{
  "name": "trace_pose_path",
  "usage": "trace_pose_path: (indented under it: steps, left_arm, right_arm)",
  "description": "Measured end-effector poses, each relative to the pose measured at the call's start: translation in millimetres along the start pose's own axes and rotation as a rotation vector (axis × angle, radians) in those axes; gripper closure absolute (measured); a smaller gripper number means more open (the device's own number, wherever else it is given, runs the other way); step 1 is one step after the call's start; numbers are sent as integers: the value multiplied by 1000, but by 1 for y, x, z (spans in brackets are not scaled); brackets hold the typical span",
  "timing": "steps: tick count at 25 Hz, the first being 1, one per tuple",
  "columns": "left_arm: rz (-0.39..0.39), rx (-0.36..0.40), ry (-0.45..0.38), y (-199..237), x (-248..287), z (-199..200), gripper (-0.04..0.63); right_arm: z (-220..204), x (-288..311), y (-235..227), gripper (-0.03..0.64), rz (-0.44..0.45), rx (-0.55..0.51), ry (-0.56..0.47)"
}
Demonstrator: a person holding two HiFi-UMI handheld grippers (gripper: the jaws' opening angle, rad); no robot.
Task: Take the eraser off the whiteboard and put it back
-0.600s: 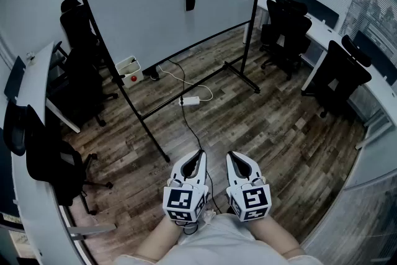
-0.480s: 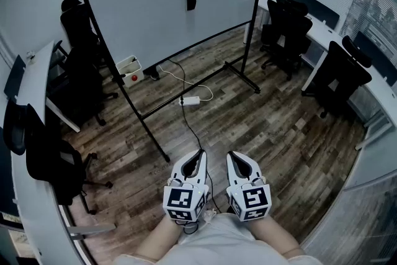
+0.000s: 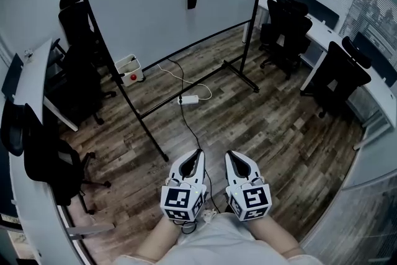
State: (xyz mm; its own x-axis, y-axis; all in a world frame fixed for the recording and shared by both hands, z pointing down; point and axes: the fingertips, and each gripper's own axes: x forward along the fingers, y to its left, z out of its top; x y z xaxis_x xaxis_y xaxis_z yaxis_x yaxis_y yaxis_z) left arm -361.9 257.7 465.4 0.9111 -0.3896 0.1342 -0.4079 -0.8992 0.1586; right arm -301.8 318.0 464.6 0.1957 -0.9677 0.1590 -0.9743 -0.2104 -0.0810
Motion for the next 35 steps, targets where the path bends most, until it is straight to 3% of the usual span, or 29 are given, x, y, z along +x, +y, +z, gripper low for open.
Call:
trace_pose_path:
  steps: [12, 21, 29, 35]
  left_arm:
    - [47, 15, 7, 3, 65, 3, 572]
    - [172, 50, -13, 6, 172, 40, 572]
    - [204, 18, -27, -16, 273, 46, 572]
    - [236, -1, -9, -6, 316, 47, 572]
  right_arm:
    - [5, 47, -56, 589, 34, -6, 4]
    - [42, 113, -149, 589, 163, 5, -32]
    - [54, 157, -242, 589, 221, -34, -2]
    - [53, 194, -275, 589, 247, -29, 26]
